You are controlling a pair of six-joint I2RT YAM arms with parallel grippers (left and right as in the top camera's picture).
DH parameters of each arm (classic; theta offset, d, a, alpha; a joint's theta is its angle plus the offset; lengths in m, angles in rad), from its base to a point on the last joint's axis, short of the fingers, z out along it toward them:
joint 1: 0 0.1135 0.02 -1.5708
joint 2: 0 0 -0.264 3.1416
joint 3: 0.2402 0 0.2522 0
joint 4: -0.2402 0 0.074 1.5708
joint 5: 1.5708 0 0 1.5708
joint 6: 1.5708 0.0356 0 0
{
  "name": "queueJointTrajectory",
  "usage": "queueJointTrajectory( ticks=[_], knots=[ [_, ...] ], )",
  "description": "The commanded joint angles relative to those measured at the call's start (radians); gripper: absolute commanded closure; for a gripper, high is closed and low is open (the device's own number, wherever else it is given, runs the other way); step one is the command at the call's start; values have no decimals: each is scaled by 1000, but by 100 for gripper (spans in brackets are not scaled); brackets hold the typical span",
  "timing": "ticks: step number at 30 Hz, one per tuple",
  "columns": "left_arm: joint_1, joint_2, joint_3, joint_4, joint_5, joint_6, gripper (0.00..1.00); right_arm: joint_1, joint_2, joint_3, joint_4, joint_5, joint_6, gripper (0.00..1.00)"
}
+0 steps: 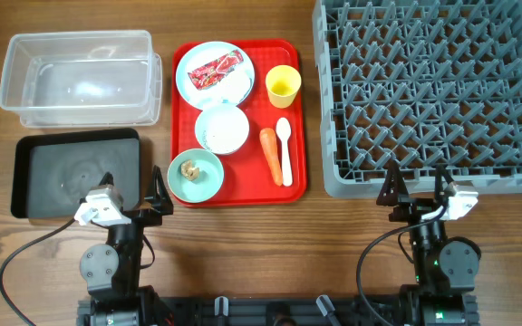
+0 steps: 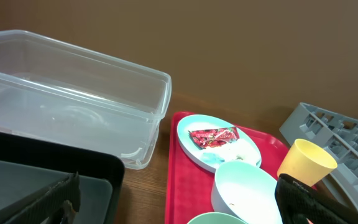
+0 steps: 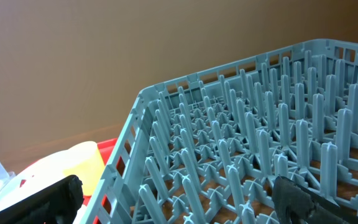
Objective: Sort waste into correct bins and load items into the dishwasher rack
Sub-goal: 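Raise both grippers from rest and open them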
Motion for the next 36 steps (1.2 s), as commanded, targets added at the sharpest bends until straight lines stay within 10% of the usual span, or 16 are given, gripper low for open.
queueJointTrajectory(
  ticks=[1,27,36],
  knots=[
    [-4,-8,-6,-1,9,21,0,-2,-5,-3,2,-13,4,0],
    [-4,-8,-6,19,14,19,0,-2,-5,-3,30,-13,105,0],
    [-4,-8,-6,128,257,21,0,-3,-5,-2,243,-131,94,0]
  ],
)
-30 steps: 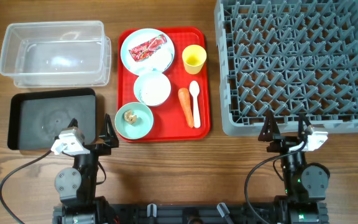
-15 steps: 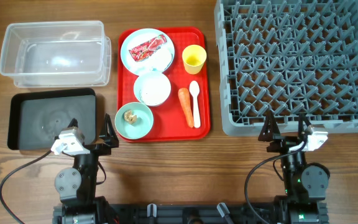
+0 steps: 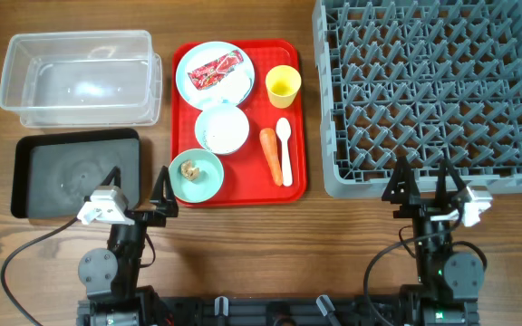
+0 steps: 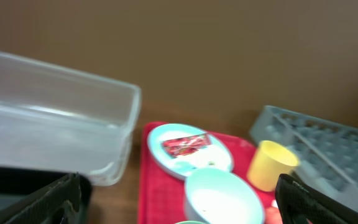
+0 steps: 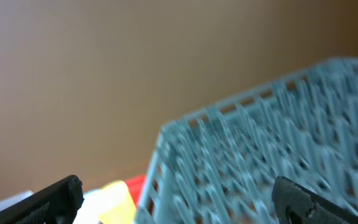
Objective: Sort waste into correct bins and load items into the dishwasher rack
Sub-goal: 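Raise both grippers from rest and open them, then reach left gripper to white plate and grasp its rim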
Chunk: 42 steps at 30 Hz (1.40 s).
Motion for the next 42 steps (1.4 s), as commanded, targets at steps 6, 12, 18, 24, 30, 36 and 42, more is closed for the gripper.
queueJointTrajectory(
  ticks=[6,12,18,24,30,36,42],
  knots=[
    [-4,-8,10,209,232,20,0,-3,-5,27,143,-221,-124,0],
    [-4,24,97,196,232,20,0,-3,7,102,143,-244,-196,0],
    [-4,181,244,146,240,20,0,-3,111,209,130,-303,-259,0],
    [-4,423,470,-9,246,21,0,-3,313,376,68,-380,-333,0],
    [-6,731,732,-199,249,39,0,-3,566,594,-124,-456,-385,0],
    [-85,1057,1040,-435,246,174,0,-3,746,778,-348,-455,-435,0],
    [-236,1480,1484,-826,-43,259,0,-3,879,891,-530,-456,-454,0]
  ],
)
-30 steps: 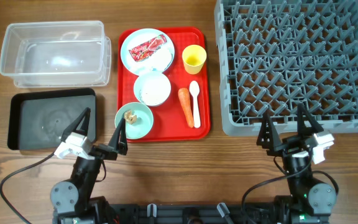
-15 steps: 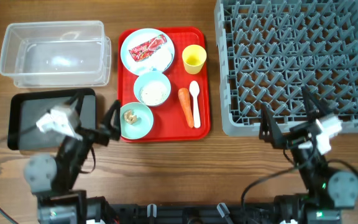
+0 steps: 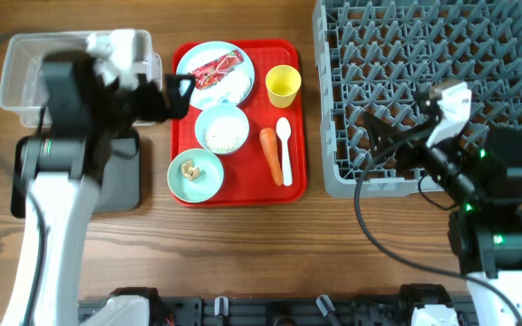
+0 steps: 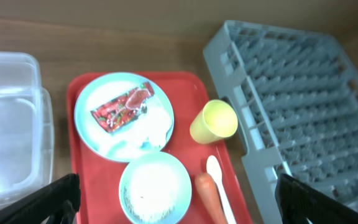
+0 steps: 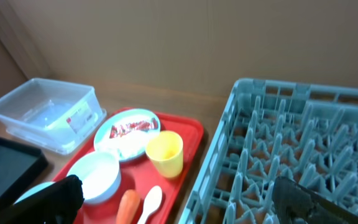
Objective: Sort waste into correct bins and load items into the dishwasher rack
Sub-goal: 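Reach left gripper to white plate and grasp its rim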
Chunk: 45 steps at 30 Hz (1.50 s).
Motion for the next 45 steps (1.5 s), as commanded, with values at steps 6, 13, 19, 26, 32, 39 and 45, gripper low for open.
queueJointTrajectory(
  ticks=[6,13,19,26,32,39,45],
  knots=[
    [-135,505,434,-294,-351,85,0,-3,59,51,-47,-24,-23,0],
    [-145,669,434,-202,-198,87,0,-2,59,51,-93,-25,36,0],
    [-147,744,434,-62,-179,158,0,-2,59,49,-104,-51,25,0],
    [-173,847,434,2,-171,343,1,-3,63,49,-117,-50,26,0],
    [-179,910,434,39,-179,345,2,-2,73,49,-122,-50,26,0],
    [-179,970,434,106,-198,348,3,-2,92,48,-122,-50,27,0],
    [-179,1029,434,150,-197,348,5,-2,110,48,-122,-50,27,0]
  ],
)
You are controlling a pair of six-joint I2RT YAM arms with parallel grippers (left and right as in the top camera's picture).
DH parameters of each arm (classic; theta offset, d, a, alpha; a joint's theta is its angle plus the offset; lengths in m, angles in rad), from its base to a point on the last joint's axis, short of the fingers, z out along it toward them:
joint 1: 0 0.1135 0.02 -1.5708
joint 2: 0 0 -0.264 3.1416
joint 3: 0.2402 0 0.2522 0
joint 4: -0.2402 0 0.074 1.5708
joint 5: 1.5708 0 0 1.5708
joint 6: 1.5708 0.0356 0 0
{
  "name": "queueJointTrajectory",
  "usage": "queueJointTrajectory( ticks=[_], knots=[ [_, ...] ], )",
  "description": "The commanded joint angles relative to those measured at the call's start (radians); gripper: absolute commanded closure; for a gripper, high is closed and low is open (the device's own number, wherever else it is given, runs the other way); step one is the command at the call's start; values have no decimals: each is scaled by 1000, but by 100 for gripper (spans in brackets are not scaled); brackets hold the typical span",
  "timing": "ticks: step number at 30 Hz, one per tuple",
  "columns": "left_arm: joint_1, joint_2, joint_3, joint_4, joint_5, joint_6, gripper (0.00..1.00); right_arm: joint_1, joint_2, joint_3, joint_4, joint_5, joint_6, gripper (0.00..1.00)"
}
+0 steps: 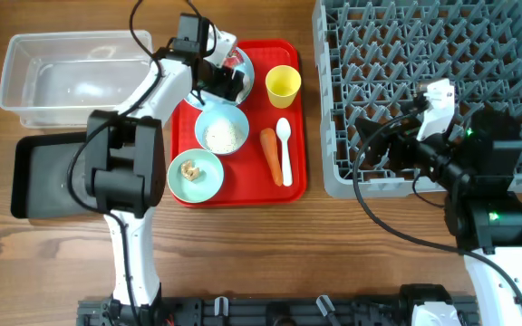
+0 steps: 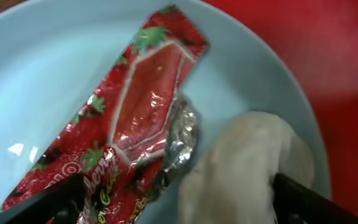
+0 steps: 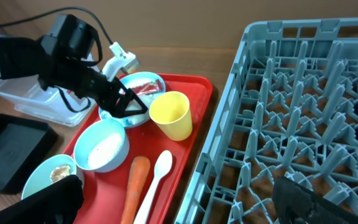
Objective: Sort waste into correct bins and load items into the dishwasher rack
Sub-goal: 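Reach left gripper to white plate and grasp its rim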
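A pale blue plate (image 2: 55, 74) at the back of the red tray (image 1: 243, 177) carries a red snack wrapper (image 2: 135, 130) and a crumpled white napkin (image 2: 241, 168). My left gripper (image 1: 223, 80) is low over this plate, open, one finger on each side of the wrapper and napkin. The yellow cup (image 3: 171, 115), white spoon (image 3: 155, 180), carrot (image 3: 134, 186), white bowl (image 1: 222, 129) and teal bowl with a food scrap (image 1: 195, 175) also rest on the tray. My right gripper (image 1: 374, 147) hovers open over the grey rack's (image 1: 442, 54) left edge.
A clear plastic bin (image 1: 71, 77) stands at the back left, with a black bin (image 1: 53, 177) in front of it. The left arm stretches from the table's front over the black bin and the tray's left side.
My left gripper was high above the tray's back part; now it is down at the plate, open around the wrapper and napkin. The right gripper has shifted only slightly over the rack's edge.
Both arms sat folded at the table's front edge, grippers open, at the first two moments. Then both were raised, the left over the bins and tray, the right over the rack's left side. Now the left is down at the plate. Nothing on the tray has moved.
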Motion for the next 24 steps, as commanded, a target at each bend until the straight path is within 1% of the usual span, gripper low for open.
queueJointTrajectory(
  ticks=[1,3,4,5,6,7,8,9,10,12,18,22,24],
  knots=[
    [0,61,15,16,2,16,6,-2,17,24,-1,-27,6,0],
    [0,75,15,19,2,16,8,-2,21,24,-1,-27,6,0],
    [0,79,15,18,2,16,12,-3,22,24,-1,-27,6,0],
    [0,84,15,19,2,16,19,-2,24,24,-1,-27,6,0],
    [0,85,15,19,2,16,28,-2,24,24,0,-27,6,0],
    [0,86,15,19,2,16,35,-3,25,24,0,-26,6,0],
    [0,86,15,19,2,16,45,-3,25,24,0,-27,6,0],
    [0,86,15,19,2,16,60,-3,25,24,0,-26,6,0],
    [0,86,15,22,2,16,68,-3,25,24,-1,-24,6,0],
    [1,85,15,27,2,16,96,-3,25,24,0,-19,5,0],
    [2,66,17,30,2,7,96,-3,25,24,0,-19,6,0],
    [4,6,19,35,2,-34,96,-3,25,24,0,-19,5,0],
    [10,-58,19,38,1,-54,96,-3,25,24,0,-19,6,0]
  ],
)
